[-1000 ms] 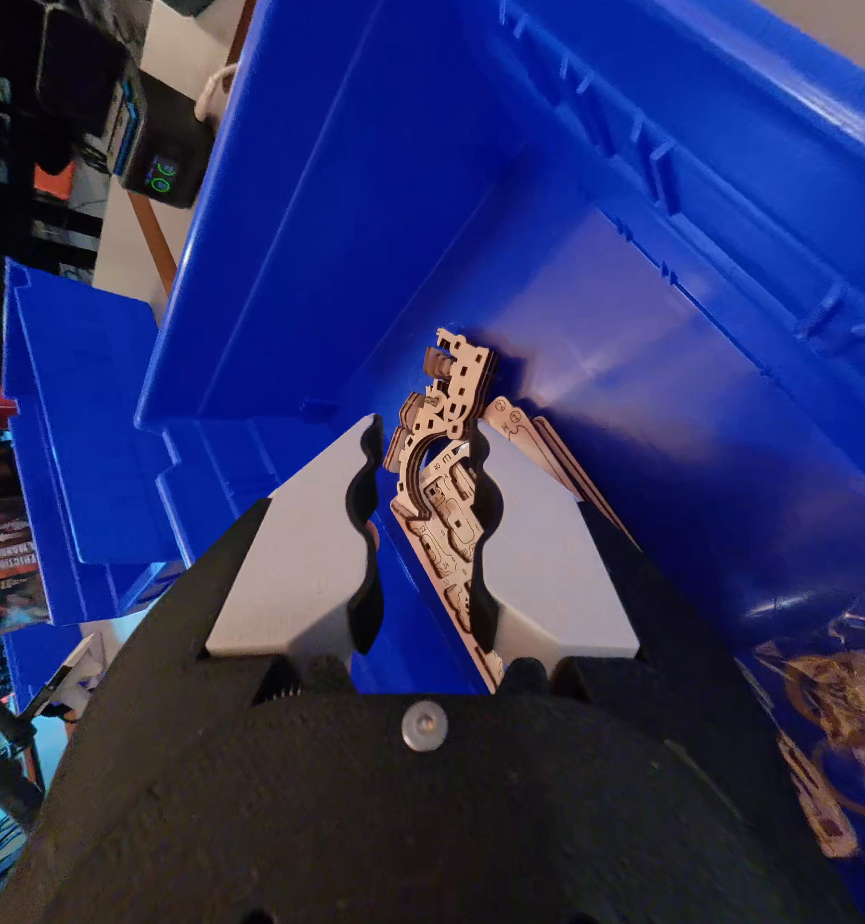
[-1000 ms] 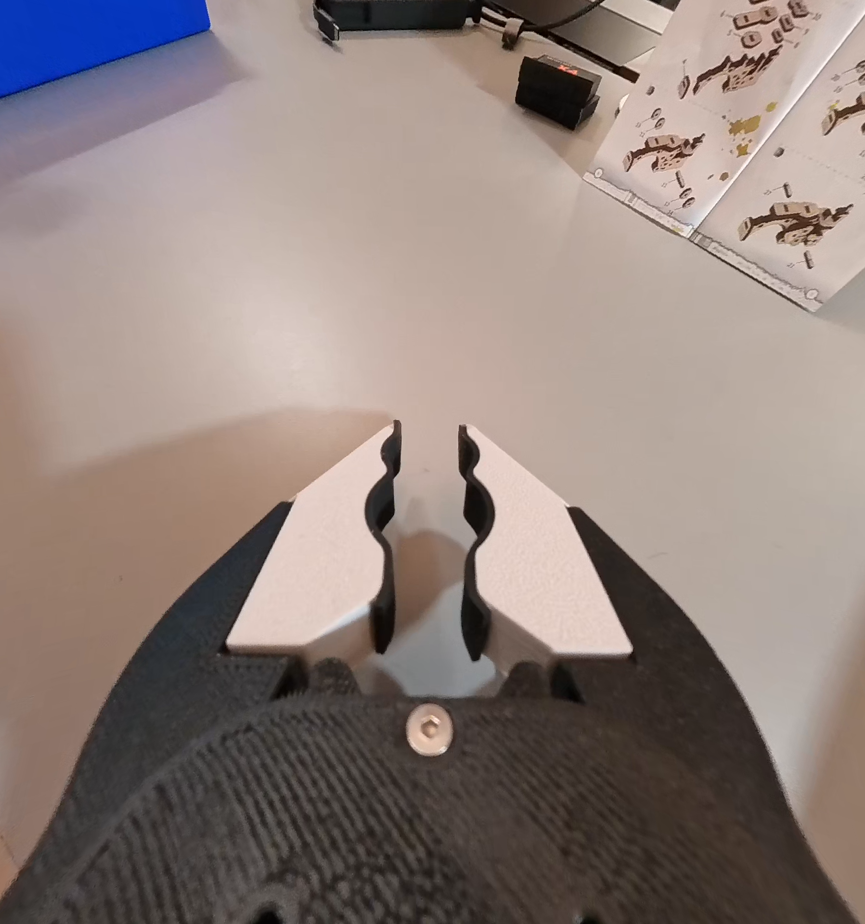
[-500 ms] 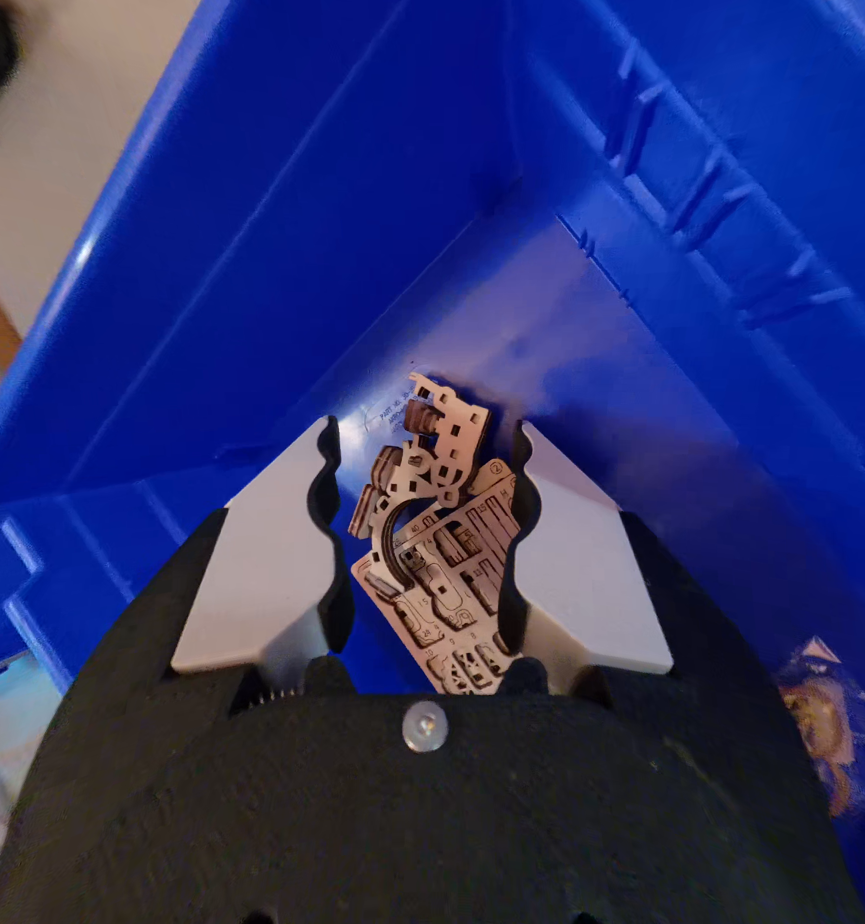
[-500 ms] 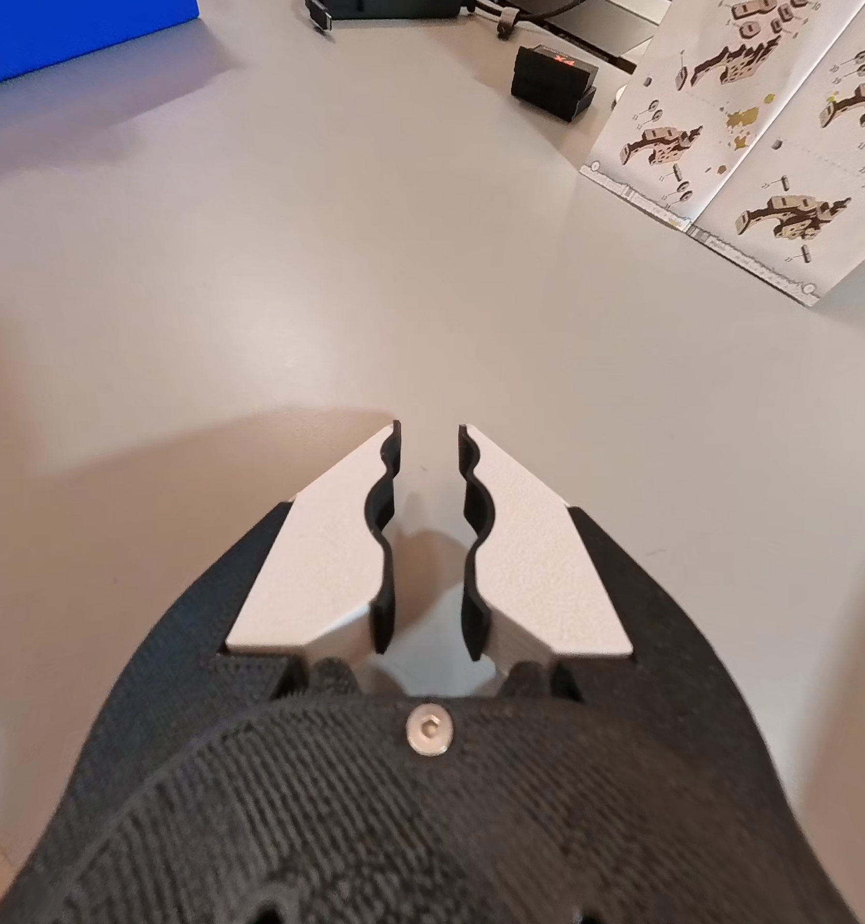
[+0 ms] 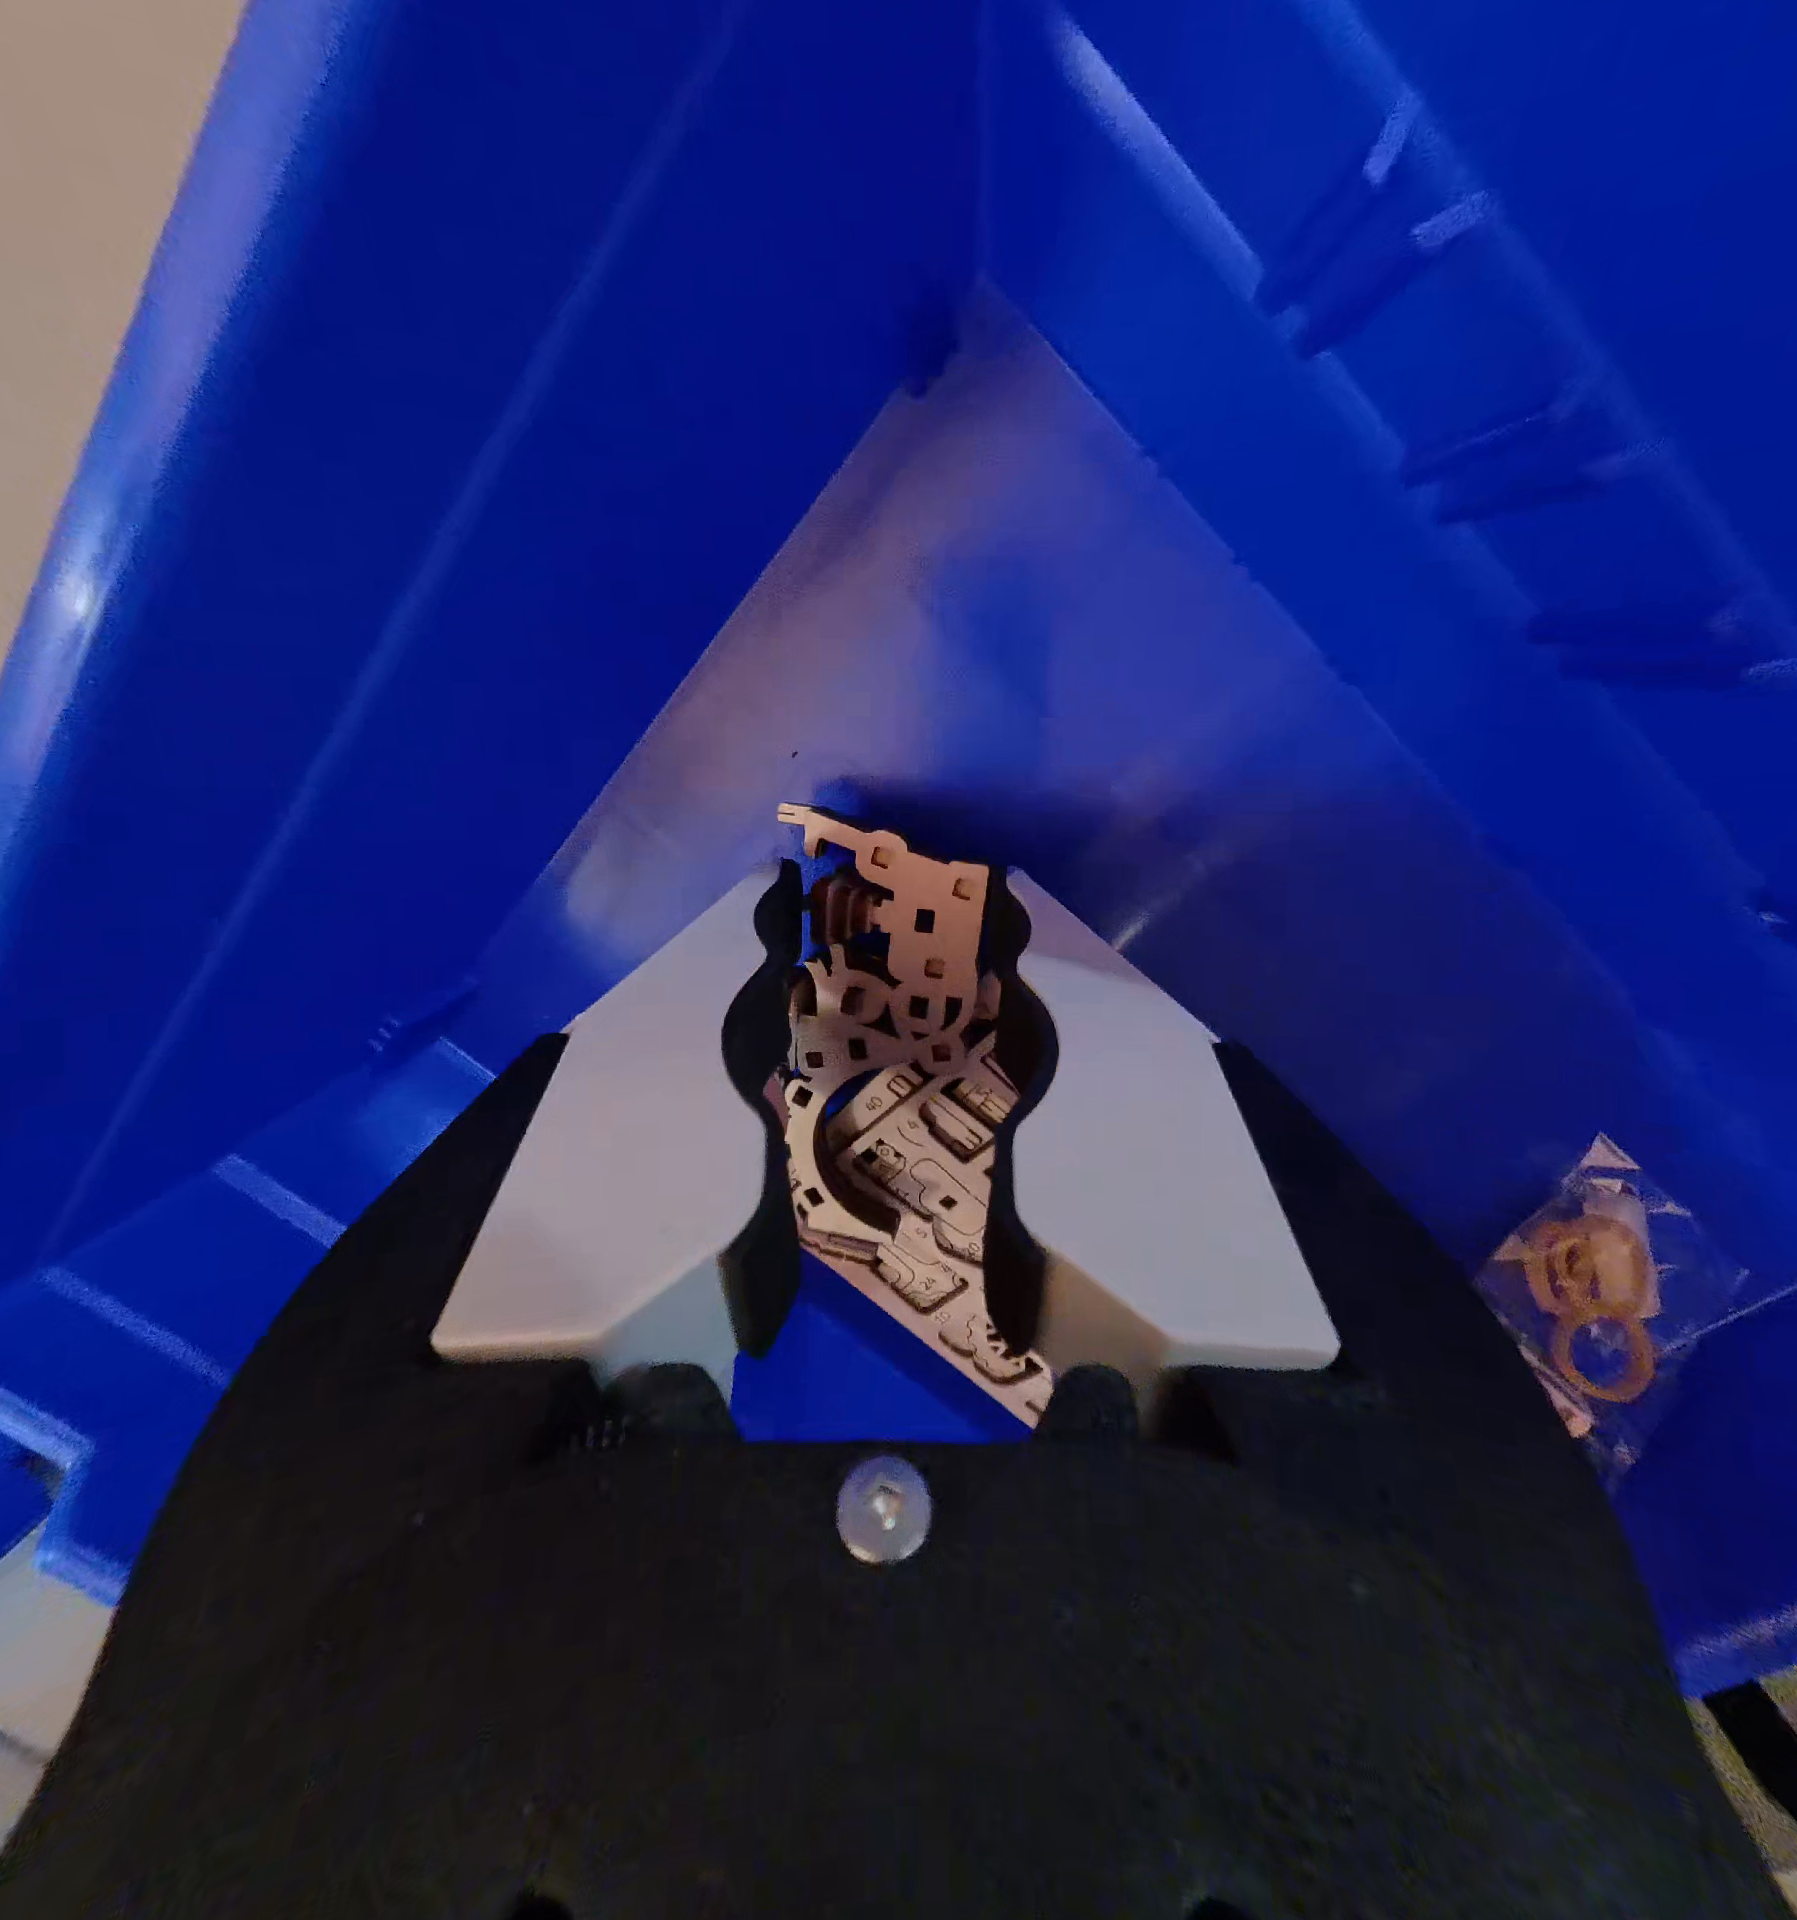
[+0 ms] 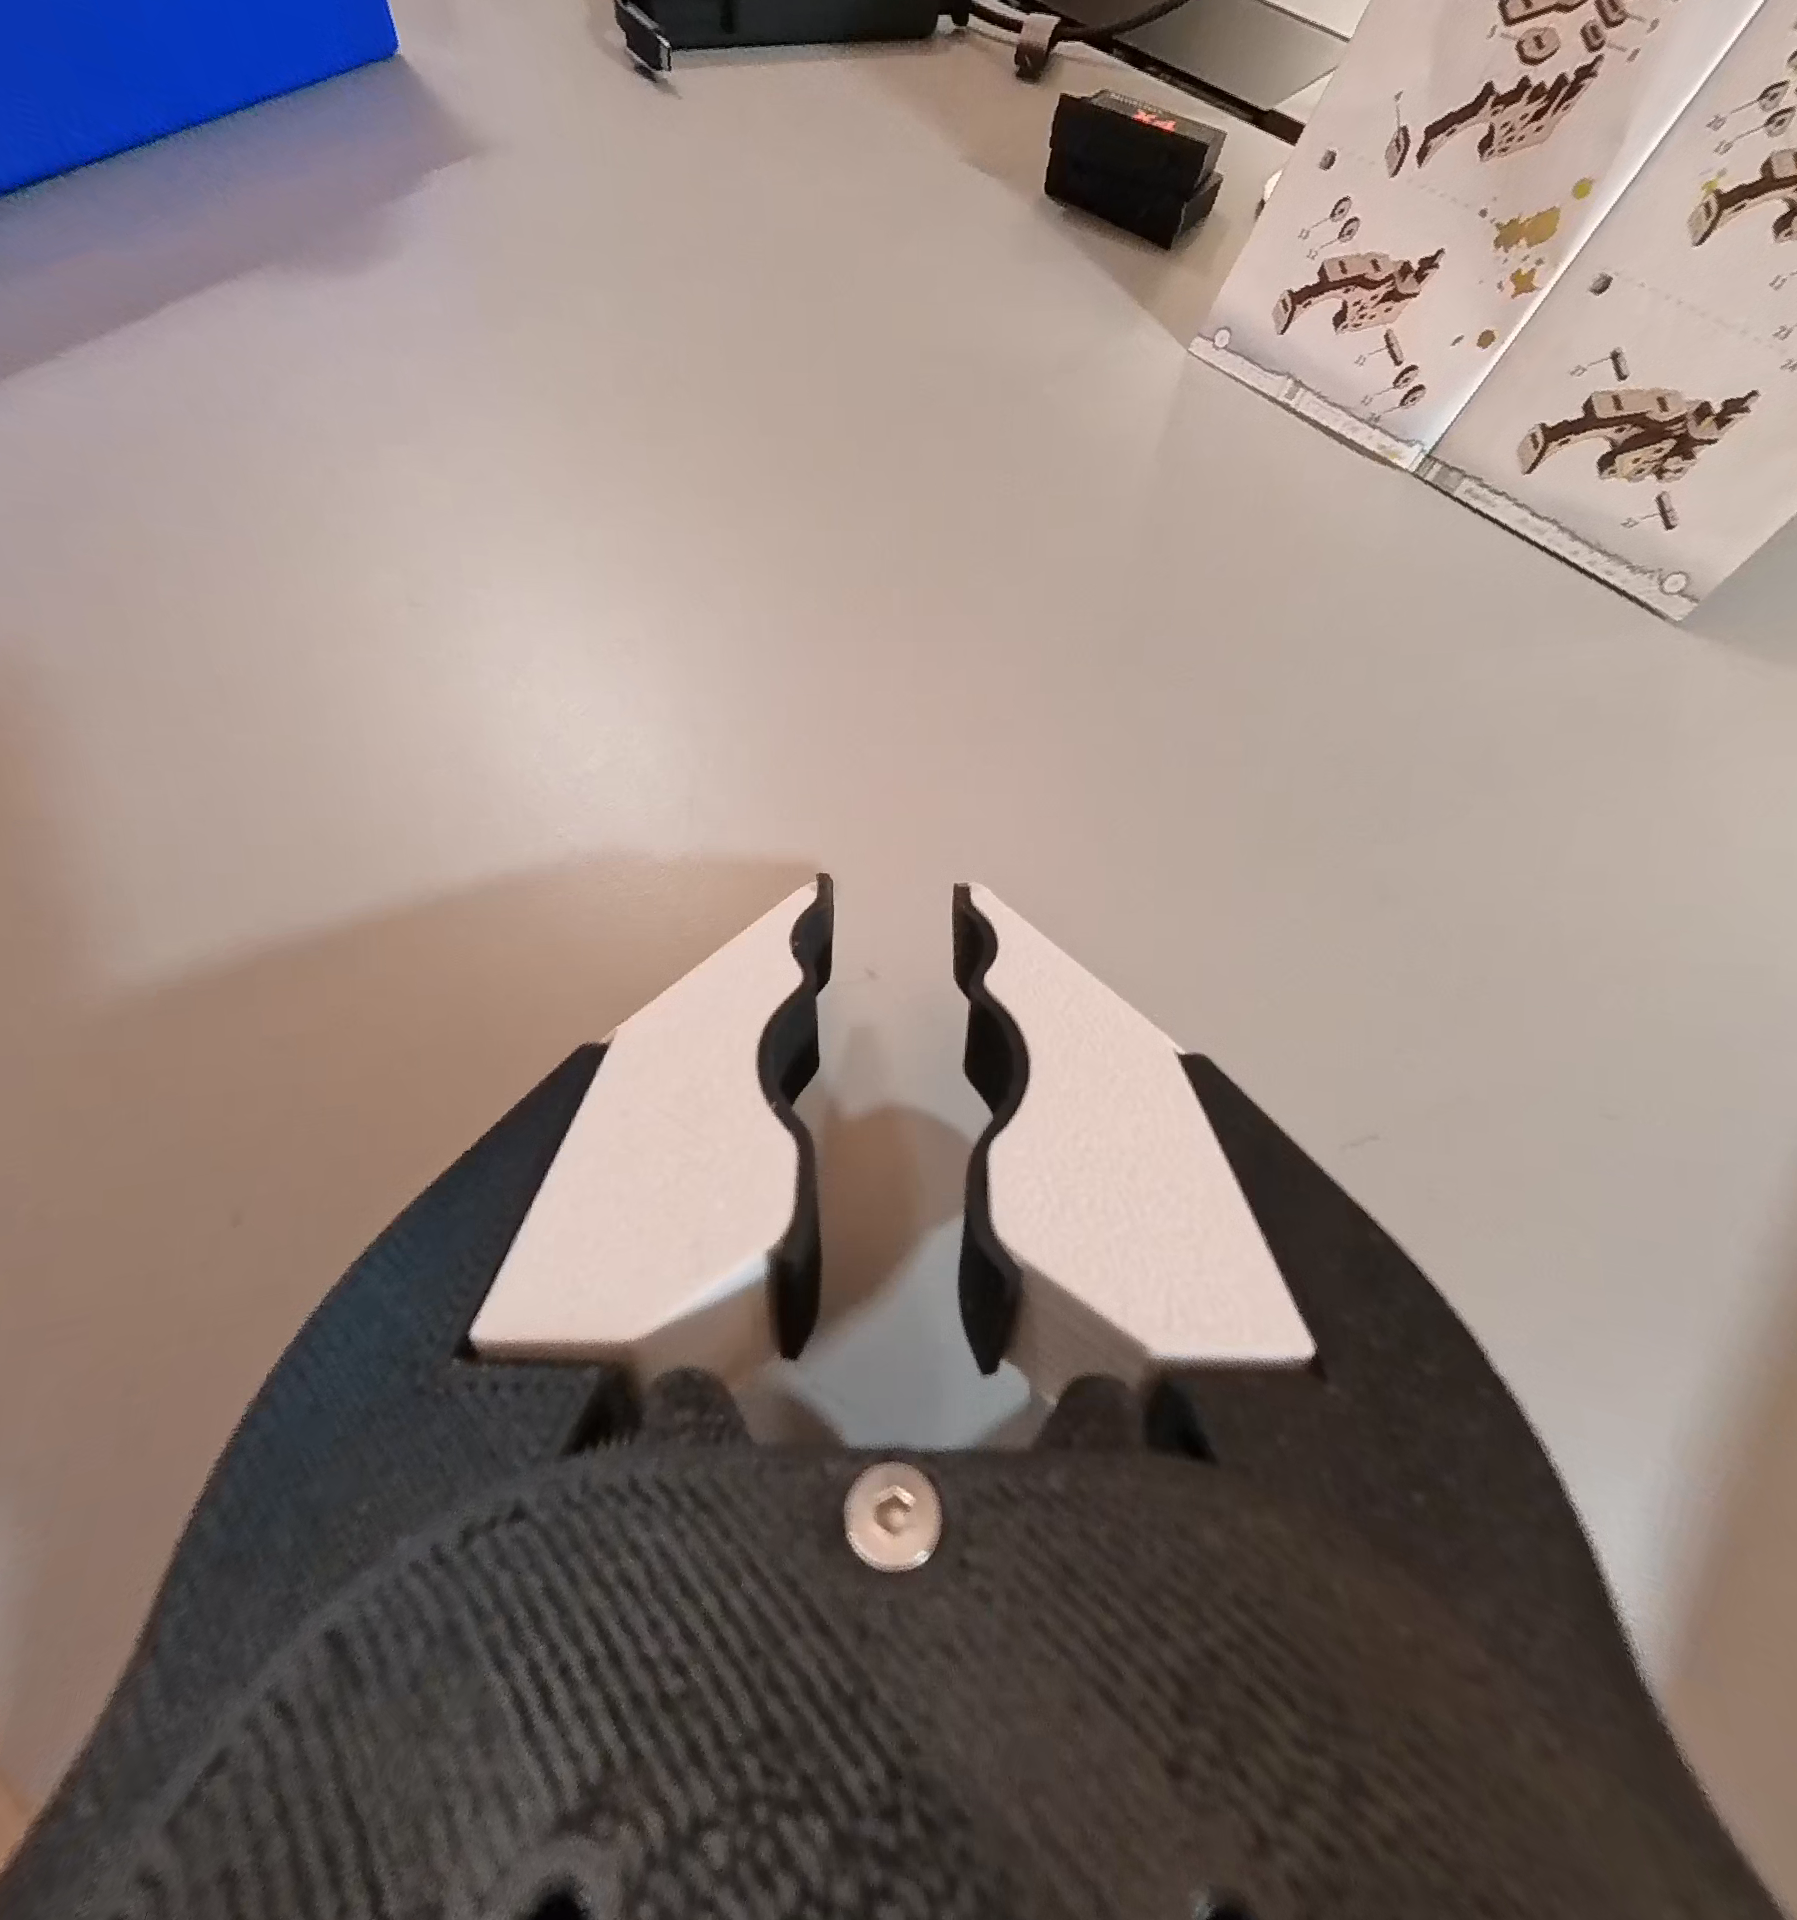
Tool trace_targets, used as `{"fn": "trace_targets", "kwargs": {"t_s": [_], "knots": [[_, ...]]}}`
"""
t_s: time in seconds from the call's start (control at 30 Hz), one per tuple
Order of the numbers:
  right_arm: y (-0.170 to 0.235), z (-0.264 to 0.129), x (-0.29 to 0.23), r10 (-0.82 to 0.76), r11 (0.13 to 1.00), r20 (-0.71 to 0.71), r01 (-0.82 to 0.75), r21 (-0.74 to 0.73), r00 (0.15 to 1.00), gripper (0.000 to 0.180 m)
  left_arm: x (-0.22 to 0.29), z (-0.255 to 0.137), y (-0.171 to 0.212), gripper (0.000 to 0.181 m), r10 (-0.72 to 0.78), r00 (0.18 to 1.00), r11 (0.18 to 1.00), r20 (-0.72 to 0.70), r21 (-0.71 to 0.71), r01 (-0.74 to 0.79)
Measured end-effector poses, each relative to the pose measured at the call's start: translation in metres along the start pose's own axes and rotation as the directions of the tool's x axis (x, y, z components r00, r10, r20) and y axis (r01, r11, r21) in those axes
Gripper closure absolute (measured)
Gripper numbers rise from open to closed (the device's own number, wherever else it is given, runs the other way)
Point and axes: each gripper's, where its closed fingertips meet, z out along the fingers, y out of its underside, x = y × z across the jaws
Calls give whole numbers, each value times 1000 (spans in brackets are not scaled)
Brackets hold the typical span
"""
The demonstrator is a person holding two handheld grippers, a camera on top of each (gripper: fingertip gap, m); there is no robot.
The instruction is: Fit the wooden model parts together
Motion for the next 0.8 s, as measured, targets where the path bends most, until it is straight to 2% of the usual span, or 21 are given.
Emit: {"fn": "trace_targets", "kwargs": {"t_s": [0.03,0.2,0.5,0.67,0.8], "knots": [[0,0,0,1,1000,2,-1,0,1000,158,0,-2,0,145,2,1000,1000,3,7,-2],[0,0,-1,-3,1000,10,3,3,1000,158,0,-23,-2,145,24,997,998,72,57,-28],[-15,-5,-7,-59,997,-1,59,40,998,157,-8,-76,-1,145,-37,959,958,283,282,-47],[-25,-12,-20,-42,997,40,39,71,998,157,-8,-112,-1,145,-84,916,912,393,400,-88],[-37,-19,-30,-76,992,49,71,100,996,157,12,-153,-15,145,-102,892,852,440,502,-150]]}}
